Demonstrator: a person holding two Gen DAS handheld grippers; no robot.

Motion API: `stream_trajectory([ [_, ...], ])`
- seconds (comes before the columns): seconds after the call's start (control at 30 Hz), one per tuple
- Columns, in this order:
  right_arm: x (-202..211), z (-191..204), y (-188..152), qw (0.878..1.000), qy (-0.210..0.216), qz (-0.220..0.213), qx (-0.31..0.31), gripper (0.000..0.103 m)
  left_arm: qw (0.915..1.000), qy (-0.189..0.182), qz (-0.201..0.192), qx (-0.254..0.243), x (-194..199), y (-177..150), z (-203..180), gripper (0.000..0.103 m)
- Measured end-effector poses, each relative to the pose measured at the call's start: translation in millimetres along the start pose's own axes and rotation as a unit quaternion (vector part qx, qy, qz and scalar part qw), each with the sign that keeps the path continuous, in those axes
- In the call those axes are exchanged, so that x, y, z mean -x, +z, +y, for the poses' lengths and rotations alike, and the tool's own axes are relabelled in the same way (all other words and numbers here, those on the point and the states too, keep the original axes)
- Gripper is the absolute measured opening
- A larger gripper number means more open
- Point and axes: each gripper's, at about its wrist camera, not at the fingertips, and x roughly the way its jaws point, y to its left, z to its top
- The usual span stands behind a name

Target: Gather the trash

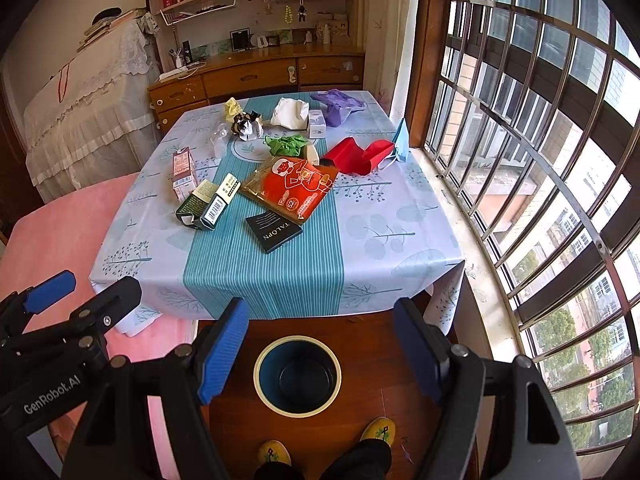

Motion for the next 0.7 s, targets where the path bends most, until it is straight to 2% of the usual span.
stream_trajectory([
  [0.7,1.7,2.4,-6.4,1.000,-0.009,-0.004,-0.012,0.075,0.9999,-0.007,-0.007,-0.013,2.3,3.5,-3.3,0.090],
])
